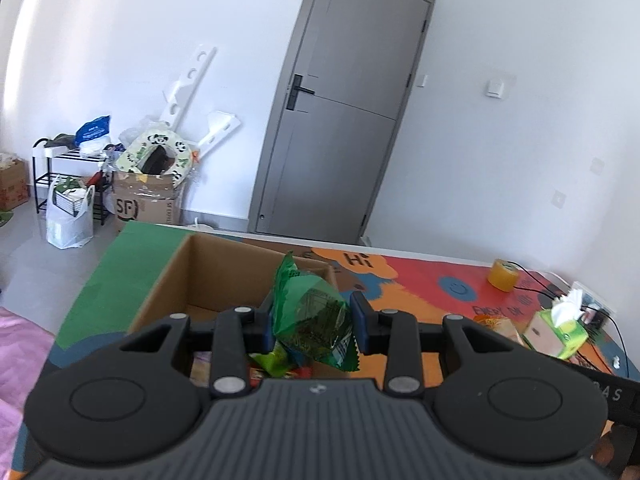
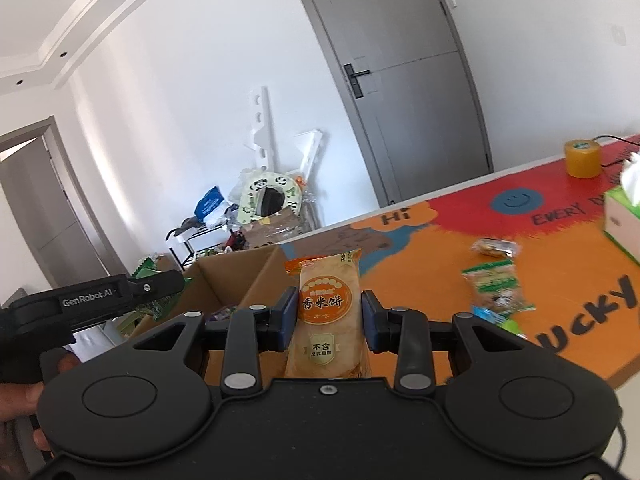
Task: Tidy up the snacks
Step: 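Carry both packets into the cardboard box and open both tools, then move both tools back toward the remaining snacks on the mat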
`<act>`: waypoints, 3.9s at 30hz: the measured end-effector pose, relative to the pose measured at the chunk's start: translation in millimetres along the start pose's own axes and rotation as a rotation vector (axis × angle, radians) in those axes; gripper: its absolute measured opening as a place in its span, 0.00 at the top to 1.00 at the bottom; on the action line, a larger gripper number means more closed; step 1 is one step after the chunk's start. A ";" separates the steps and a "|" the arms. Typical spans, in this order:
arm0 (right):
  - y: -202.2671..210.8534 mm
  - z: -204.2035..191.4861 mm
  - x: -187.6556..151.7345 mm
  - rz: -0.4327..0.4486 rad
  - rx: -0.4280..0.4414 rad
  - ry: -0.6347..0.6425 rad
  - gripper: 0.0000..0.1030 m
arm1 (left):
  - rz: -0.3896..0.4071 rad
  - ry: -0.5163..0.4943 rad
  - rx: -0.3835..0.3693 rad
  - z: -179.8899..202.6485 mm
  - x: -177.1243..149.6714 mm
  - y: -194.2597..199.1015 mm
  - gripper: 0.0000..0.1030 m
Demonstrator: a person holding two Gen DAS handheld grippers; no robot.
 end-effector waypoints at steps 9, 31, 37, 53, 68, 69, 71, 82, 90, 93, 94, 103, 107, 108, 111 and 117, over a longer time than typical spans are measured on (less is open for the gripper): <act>-21.7 -29.8 2.4 -0.017 0.037 0.033 0.67 | -0.018 0.031 0.035 -31.9 -1.0 -12.4 0.66; -86.7 -90.7 7.6 -0.077 0.085 0.082 0.67 | -0.075 0.068 0.044 -75.5 3.3 -61.6 0.64; -97.3 -94.2 6.3 -0.098 0.083 0.080 0.67 | -0.078 0.092 0.052 -81.2 3.1 -57.9 0.53; -114.5 -128.3 -7.5 -0.163 0.133 0.086 0.67 | -0.035 0.141 0.096 -112.7 13.0 -17.4 0.45; -113.9 -148.7 -9.2 -0.193 0.153 0.040 0.38 | -0.032 0.178 0.163 -140.0 11.1 3.1 0.42; -110.2 -146.9 -8.8 -0.190 0.147 0.049 0.38 | -0.031 0.175 0.157 -138.0 10.3 4.0 0.42; -103.5 -142.4 -8.4 -0.187 0.132 0.055 0.38 | -0.030 0.170 0.148 -132.2 9.7 5.2 0.41; -72.2 -99.9 -5.1 -0.187 0.042 0.025 0.38 | -0.040 0.121 0.097 -93.5 10.5 5.3 0.30; -42.2 -67.0 -4.3 -0.179 0.014 -0.005 0.38 | -0.063 0.068 0.086 -61.3 8.5 6.2 0.21; -29.5 -53.2 -4.0 -0.166 -0.001 -0.015 0.31 | -0.076 0.048 0.084 -48.0 5.6 7.8 0.16; -23.8 -47.9 -3.6 -0.156 -0.007 -0.020 0.27 | -0.080 0.043 0.080 -43.1 4.0 8.4 0.15; 18.5 -6.7 -1.9 -0.094 -0.049 -0.059 0.00 | -0.129 -0.008 0.022 3.2 -12.2 13.1 0.11; 33.7 8.8 -3.4 -0.096 -0.077 -0.063 0.00 | -0.135 -0.041 -0.003 24.4 -19.1 17.1 0.10; 37.1 12.5 -3.2 -0.094 -0.081 -0.062 0.00 | -0.134 -0.053 -0.006 29.6 -20.5 18.1 0.10; 47.8 23.6 -4.6 -0.089 -0.098 -0.066 0.00 | -0.137 -0.055 -0.024 38.8 -23.3 20.8 0.10; 70.8 43.4 -3.9 -0.059 -0.141 -0.069 0.00 | -0.139 -0.077 -0.056 63.1 -25.6 22.5 0.10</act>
Point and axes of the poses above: each gripper's, at about its wrist camera, not at the fingertips, and y roughly against the way its jaws point, z to its right, x to its top, the point moved 4 cm from there along -y, roughly the way its jaws point, and after that the axes turned 11 degrees about -y, right-handed, at the moved point
